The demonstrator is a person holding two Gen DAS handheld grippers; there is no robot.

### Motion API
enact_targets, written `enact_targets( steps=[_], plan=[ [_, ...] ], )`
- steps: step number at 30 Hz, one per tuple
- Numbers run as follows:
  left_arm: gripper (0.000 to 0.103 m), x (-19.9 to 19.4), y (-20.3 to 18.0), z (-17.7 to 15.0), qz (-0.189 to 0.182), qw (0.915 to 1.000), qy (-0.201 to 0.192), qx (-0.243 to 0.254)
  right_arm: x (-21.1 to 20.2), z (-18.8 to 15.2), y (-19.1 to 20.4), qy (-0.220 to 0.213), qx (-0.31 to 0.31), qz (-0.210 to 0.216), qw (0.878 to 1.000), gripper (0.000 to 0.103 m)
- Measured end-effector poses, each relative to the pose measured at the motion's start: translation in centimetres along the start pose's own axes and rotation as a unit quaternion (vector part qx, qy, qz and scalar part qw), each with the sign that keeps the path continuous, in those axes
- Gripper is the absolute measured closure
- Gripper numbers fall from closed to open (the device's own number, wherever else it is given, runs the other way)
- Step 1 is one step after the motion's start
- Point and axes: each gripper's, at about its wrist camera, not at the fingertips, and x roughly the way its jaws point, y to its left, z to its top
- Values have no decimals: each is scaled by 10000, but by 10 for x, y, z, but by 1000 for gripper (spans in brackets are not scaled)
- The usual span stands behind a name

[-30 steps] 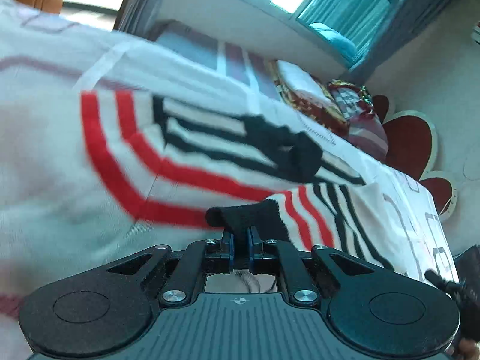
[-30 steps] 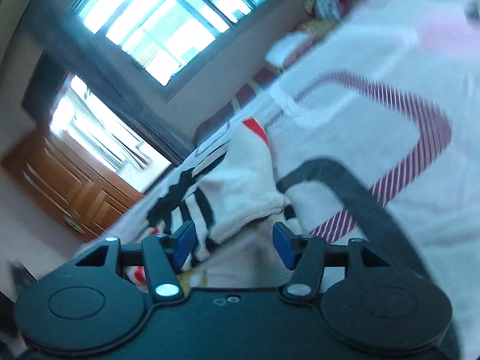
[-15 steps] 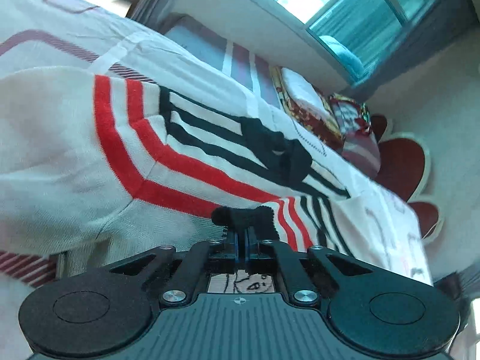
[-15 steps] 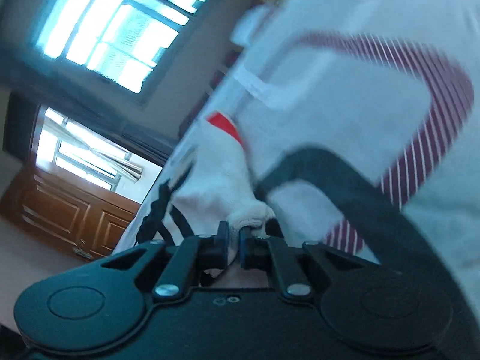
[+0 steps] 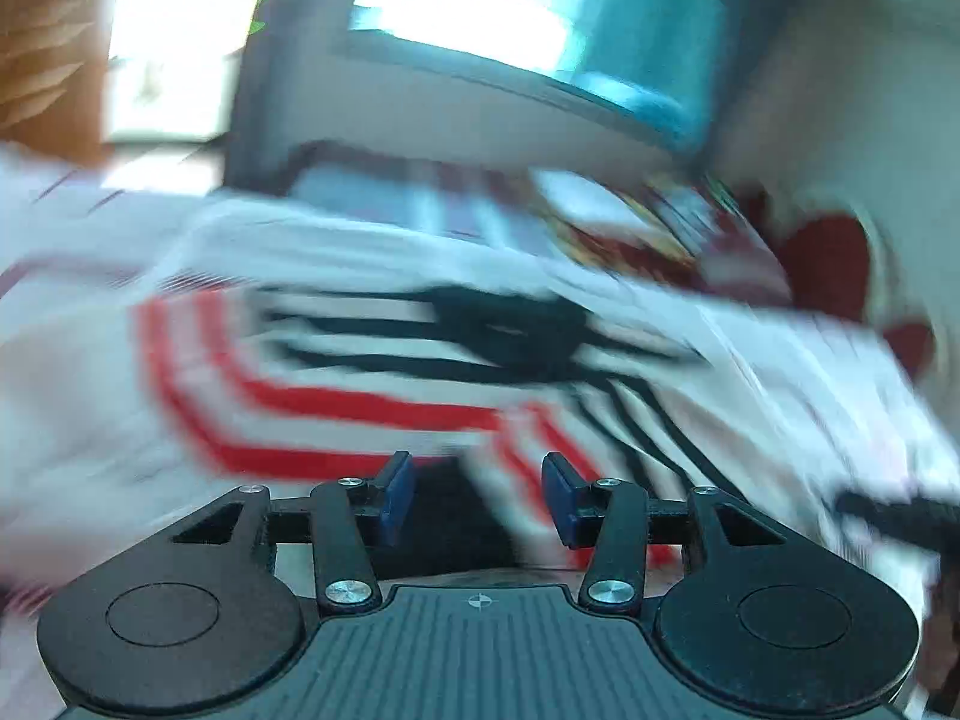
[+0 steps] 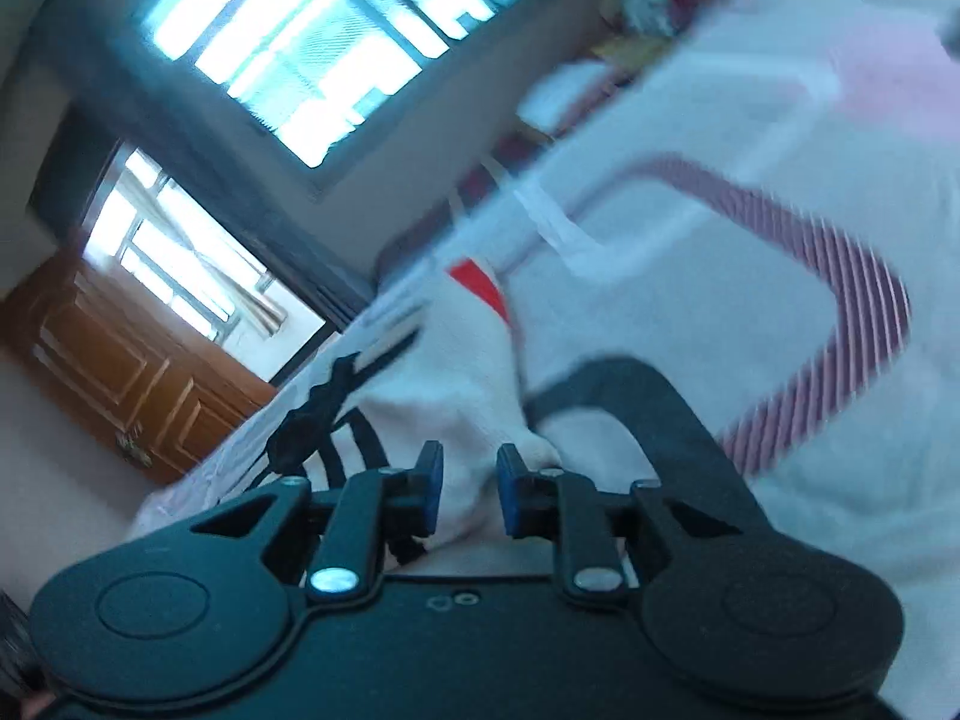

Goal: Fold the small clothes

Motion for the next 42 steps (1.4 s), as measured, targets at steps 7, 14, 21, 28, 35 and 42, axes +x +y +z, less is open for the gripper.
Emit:
enact_targets(
  steps=[7, 14, 21, 28, 35, 42],
  plan=[
    [56, 52, -30, -8, 201, 9957, 446, 781, 47, -10, 20, 482, -1304, -648, 9882, 103],
    [45, 68, -12, 7, 174, 9980, 198, 573, 52, 22, 11, 51, -1164, -382, 9925, 75],
    [44, 69, -17, 19, 297, 9984, 84, 477, 75, 42, 17, 229, -1940, -534, 9793, 81],
    [44, 91, -28, 17, 354, 9960, 385, 721, 118, 67, 19, -276, -1949, -1037, 9749, 57],
    [37, 93, -17, 12, 462, 9956, 401, 711, 149, 80, -7, 132, -1549, -1046, 9823, 92],
    [36, 68, -29, 19, 417, 9965, 1, 720, 127, 89, 0, -302, -1540, -1014, 9824, 86]
  ],
)
